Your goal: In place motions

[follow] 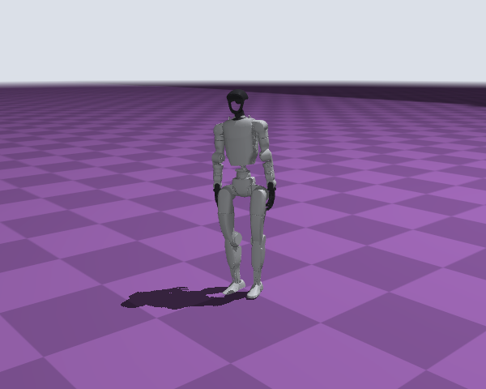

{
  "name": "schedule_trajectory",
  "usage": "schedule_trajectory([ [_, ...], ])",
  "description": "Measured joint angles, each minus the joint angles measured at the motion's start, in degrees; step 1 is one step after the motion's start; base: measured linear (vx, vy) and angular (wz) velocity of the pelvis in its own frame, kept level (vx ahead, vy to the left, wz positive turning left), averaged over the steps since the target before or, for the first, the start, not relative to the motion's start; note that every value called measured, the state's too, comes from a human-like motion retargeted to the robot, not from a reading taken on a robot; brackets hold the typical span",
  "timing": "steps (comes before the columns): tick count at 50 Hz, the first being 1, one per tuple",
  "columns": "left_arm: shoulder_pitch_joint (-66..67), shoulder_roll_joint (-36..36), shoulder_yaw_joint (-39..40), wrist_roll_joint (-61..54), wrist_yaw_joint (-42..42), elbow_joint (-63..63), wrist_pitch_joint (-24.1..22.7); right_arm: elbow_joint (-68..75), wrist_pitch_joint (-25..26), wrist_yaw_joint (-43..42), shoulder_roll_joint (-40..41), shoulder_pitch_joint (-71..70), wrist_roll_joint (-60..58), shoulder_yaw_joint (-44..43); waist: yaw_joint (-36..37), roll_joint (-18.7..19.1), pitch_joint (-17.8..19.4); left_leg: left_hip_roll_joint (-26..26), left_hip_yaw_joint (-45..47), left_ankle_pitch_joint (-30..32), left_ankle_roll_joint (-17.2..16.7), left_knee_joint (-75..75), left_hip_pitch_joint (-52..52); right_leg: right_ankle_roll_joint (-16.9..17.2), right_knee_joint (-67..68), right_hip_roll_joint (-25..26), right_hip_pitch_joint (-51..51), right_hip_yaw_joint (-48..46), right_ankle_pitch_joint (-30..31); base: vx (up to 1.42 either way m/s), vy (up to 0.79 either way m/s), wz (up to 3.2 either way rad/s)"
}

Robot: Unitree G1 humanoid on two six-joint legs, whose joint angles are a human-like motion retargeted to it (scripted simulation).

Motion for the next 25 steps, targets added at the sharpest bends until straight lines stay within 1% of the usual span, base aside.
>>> schedule_trajectory([
  [7,0.28,-0.18,0.07,-0.07,0.03,-0.17,-0.03,0.45,0.19,-0.35,-0.30,0.30,-0.27,-0.13,-0.79,0.00,0.04,-0.07,-0.96,0.10,-0.15,-0.22,0.11,-0.11,0.04,-0.15,0.01,-0.87,0.31,0.00,0.00,0.06],
  [25,0.21,-0.13,0.19,-0.38,0.03,-0.28,0.12,0.56,0.29,-0.14,-0.14,0.51,-0.64,0.08,-0.32,0.12,-0.08,0.39,0.22,0.22,-0.37,0.16,-0.37,-0.62,0.14,0.15,-0.26,0.20,1.55,0.00,0.00,0.00],
])
